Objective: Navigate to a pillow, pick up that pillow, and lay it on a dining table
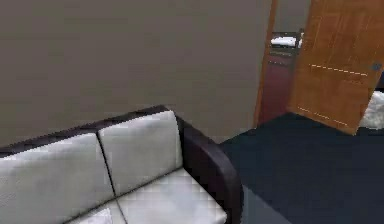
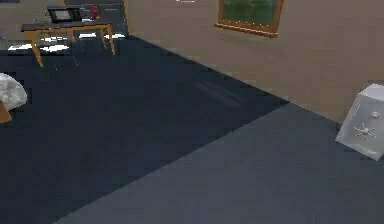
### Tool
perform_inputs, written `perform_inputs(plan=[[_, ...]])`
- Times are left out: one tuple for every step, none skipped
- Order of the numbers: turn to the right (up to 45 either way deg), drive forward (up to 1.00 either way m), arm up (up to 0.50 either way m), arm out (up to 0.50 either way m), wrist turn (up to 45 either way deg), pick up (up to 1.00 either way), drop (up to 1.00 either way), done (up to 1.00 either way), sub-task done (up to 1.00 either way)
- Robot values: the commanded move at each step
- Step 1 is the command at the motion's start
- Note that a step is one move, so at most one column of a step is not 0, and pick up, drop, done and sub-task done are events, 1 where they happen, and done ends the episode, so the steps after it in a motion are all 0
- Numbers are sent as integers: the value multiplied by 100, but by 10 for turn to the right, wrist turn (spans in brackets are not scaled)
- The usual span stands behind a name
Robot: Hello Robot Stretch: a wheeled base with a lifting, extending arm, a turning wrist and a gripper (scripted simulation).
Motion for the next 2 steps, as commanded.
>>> perform_inputs(plan=[[-450,0,0,0,0,0,0,0,0],[-450,0,0,0,0,0,0,0,0]])
